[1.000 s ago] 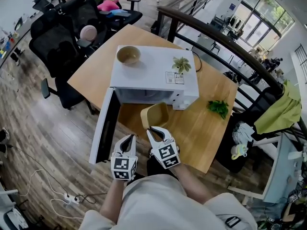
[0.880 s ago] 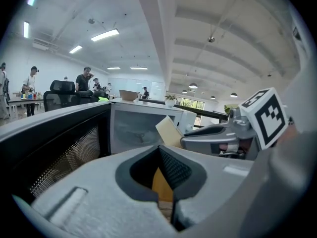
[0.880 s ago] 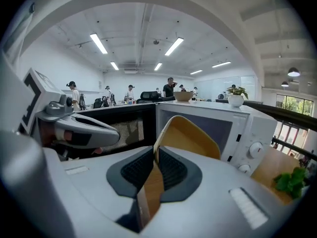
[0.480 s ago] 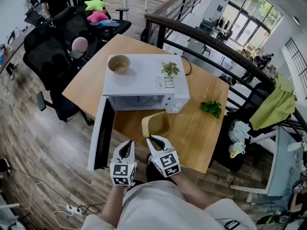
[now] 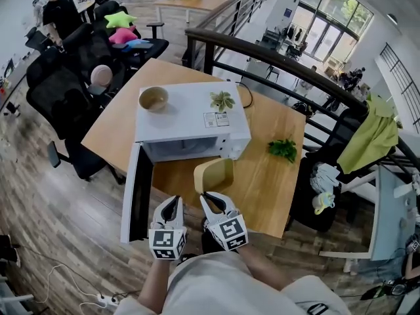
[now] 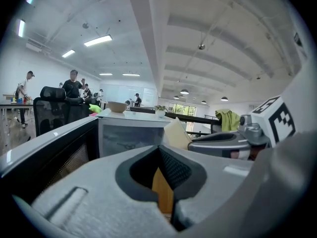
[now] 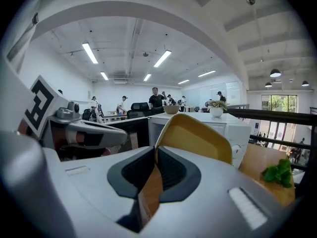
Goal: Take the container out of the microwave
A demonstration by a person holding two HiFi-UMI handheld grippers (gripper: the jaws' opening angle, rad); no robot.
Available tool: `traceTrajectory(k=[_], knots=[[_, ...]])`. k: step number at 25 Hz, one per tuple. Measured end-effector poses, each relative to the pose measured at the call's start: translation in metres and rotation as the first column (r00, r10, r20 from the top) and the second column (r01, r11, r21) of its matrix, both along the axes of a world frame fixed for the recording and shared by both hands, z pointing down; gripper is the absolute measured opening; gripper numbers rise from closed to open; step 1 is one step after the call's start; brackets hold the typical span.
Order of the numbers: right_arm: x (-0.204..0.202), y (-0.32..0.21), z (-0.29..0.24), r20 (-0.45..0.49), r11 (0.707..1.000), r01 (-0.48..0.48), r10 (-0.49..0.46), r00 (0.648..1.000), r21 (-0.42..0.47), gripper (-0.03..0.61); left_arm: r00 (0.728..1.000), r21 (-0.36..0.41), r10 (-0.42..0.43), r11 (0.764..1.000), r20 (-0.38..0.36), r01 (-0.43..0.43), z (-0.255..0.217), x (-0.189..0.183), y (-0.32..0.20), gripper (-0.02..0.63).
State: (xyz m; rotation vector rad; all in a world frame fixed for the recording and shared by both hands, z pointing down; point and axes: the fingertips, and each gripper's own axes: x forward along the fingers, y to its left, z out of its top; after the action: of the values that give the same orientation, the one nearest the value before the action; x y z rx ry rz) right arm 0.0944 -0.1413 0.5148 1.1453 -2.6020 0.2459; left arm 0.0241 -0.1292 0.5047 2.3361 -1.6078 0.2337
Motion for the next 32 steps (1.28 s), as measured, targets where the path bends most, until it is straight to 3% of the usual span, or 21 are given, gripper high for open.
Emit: traceTrajectory(k=[17, 32], knots=[[0.011, -0.006, -0.051, 0.018, 0.985, -0.079, 0.077, 0.997, 0.156, 0.032, 1.000, 0.102, 0.001, 0.995, -0.009, 0.000, -0.044, -0.009, -0.011, 0.003], [0.031, -0.019, -0.074, 0.008, 0.970, -0.119, 0.120, 0.993, 0.212, 0.032, 0.999, 0.161, -0.041, 0.986, -0.005, 0.041, -0.063, -0.012, -0.016, 0.003]])
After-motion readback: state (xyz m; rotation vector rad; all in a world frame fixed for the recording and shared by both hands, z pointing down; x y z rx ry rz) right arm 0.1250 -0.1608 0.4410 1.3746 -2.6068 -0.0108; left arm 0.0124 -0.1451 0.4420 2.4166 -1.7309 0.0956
